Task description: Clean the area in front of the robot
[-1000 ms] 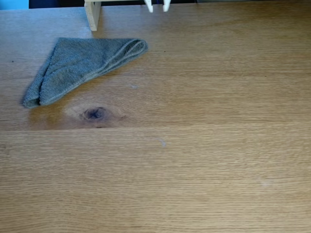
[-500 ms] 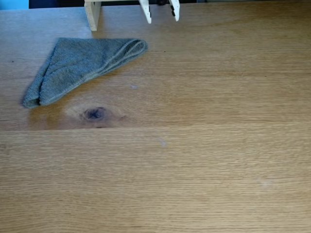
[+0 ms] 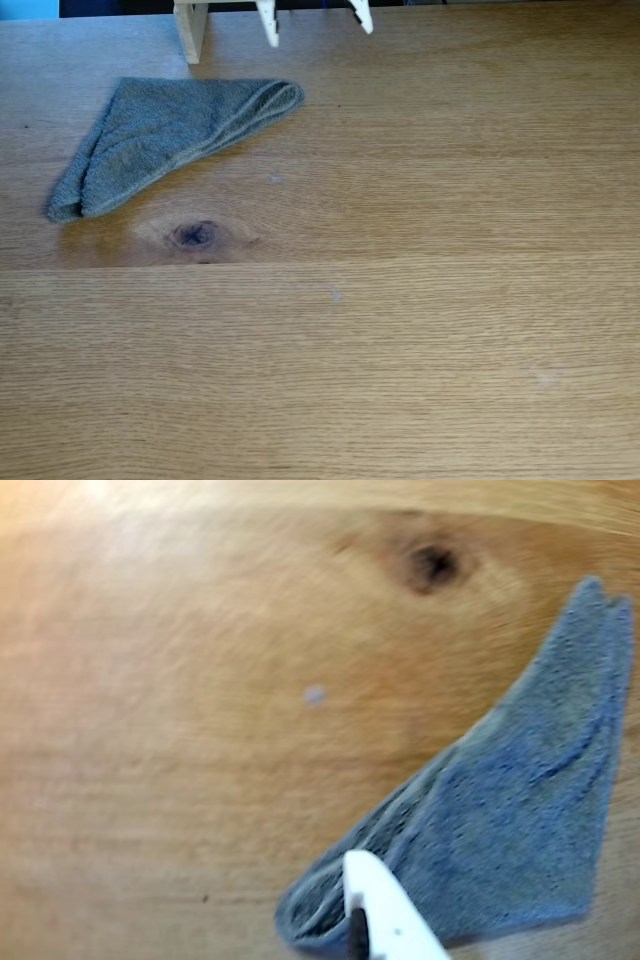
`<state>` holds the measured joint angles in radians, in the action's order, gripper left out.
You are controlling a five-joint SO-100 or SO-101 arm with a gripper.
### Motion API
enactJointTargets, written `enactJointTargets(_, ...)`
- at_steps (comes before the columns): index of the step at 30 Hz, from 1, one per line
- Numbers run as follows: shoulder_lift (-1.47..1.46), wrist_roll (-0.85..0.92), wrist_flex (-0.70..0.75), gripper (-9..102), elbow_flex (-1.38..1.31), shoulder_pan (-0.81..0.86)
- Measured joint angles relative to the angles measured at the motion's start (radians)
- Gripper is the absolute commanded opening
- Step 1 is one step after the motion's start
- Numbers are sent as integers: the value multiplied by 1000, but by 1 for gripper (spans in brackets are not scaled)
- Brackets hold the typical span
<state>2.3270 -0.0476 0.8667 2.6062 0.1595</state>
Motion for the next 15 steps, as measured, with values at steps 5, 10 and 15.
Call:
enactJointTargets(5, -89, 15, -86, 44, -21, 124)
enactJointTargets(10, -189, 32, -132, 47, -21, 272)
enactJointTargets(15, -324, 40, -186, 49, -23, 382)
